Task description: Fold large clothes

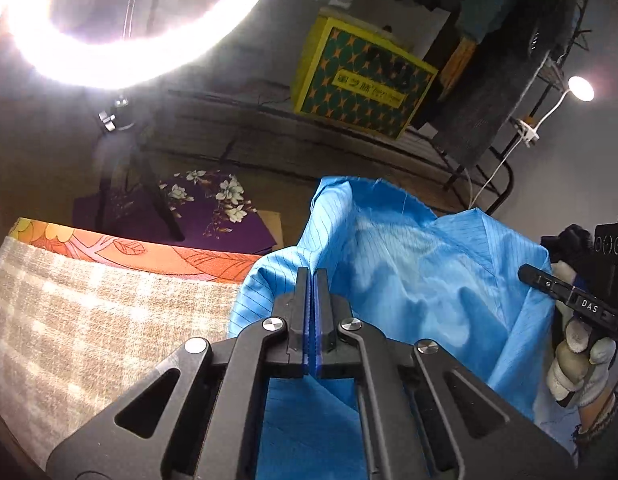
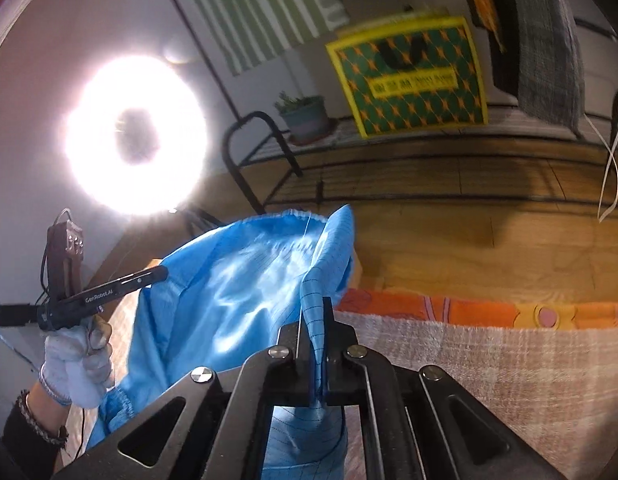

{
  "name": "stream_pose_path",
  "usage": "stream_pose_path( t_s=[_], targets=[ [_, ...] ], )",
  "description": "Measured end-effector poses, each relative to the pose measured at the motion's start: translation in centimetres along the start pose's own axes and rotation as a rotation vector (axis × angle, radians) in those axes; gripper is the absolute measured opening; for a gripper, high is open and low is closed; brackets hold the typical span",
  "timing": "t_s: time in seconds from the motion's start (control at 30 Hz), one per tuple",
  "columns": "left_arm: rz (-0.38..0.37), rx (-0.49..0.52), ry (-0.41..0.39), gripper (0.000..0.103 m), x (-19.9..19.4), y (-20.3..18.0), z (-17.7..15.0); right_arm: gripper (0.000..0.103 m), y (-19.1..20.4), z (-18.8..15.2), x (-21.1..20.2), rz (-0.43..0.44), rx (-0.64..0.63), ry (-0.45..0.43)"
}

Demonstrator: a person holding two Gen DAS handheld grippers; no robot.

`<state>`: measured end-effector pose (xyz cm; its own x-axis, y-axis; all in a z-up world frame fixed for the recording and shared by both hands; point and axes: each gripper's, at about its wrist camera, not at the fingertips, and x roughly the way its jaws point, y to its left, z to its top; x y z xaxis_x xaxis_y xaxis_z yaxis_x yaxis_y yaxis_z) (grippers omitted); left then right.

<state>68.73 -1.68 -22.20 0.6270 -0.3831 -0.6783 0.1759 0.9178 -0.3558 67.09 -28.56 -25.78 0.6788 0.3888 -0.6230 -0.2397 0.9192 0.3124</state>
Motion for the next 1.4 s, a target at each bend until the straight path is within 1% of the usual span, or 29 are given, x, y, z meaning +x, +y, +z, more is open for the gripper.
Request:
stream_pose_path(
  t_s=[0.2, 0.4, 0.5, 0.63, 0.77, 0.83, 0.87, 0.9, 0.93, 0.97, 1.03, 1.07, 1.17, 1.27, 1.4],
  targets=[
    [-0.031, 0.055, -0.045, 0.000, -5.8, -2.4, -1.4, 0.000, 3.8, -0.1, -4.1, 0.000, -0.086, -0.050],
    [-0.072, 0.040, -0.101, 0.000, -12.9, -3.2, -4.3, 0.000, 9.2, -2.2, -9.1, -0.019, -0.179, -0.087],
    [-0.061, 0.065, -0.121, 0.000, -16.2, -3.5, -6.4, 0.000, 12.4, -4.5, -11.2, -0.030, -0.235, -0.085],
    [-0.039, 0.093, -0.101, 0.000, -19.5, -3.5, -10.2, 0.000, 16.2, -8.5, -13.6, -0.055, -0.297, -0.070],
    [-0.024, 0.076, -0.092, 0.000, -21.9, -2.5, -13.9, 0.000, 17.6, -12.3, -15.6, -0.075, -0.316, -0.035],
    [0.013, 0.103, -0.089, 0.000, -22.7, -2.4, -15.8, 0.000, 18.5, -14.4, -16.6, -0.103, -0.351, -0.027],
    [0.025, 0.112, -0.077, 0.000, -22.8, -2.2, -16.9, 0.000, 19.0, -15.7, -17.0, -0.116, -0.374, -0.017],
    [0.020, 0.115, -0.041, 0.000, -22.7, -1.9, -18.2, 0.000, 19.1, -16.5, -17.3, -0.115, -0.378, -0.003],
    [0.035, 0.124, -0.016, 0.000, -22.7, -1.7, -19.4, 0.001, 19.2, -17.2, -17.4, -0.108, -0.376, 0.020],
    [0.067, 0.139, 0.001, 0.000, -22.8, -1.6, -20.6, 0.004, 19.4, -18.0, -17.7, -0.115, -0.379, 0.034],
    [0.072, 0.143, 0.025, 0.000, -23.6, -1.4, -22.9, 0.019, 19.4, -19.3, -19.2, -0.125, -0.384, 0.023],
    [0.074, 0.139, 0.029, 0.000, -24.4, -1.3, -23.8, 0.027, 19.3, -19.8, -20.6, -0.107, -0.371, 0.004],
    [0.067, 0.114, 0.014, 0.000, -27.6, -1.2, -25.7, 0.027, 19.1, -20.5, -24.6, -0.071, -0.329, -0.037],
    [0.051, 0.091, -0.027, 0.000, -32.2, -1.7, -27.2, 0.027, 19.3, -20.9, -29.6, -0.046, -0.305, -0.092],
    [0.024, 0.085, -0.065, 0.000, -38.2, -3.2, -27.8, 0.029, 20.3, -22.0, -35.0, 0.005, -0.260, -0.131]
  ],
)
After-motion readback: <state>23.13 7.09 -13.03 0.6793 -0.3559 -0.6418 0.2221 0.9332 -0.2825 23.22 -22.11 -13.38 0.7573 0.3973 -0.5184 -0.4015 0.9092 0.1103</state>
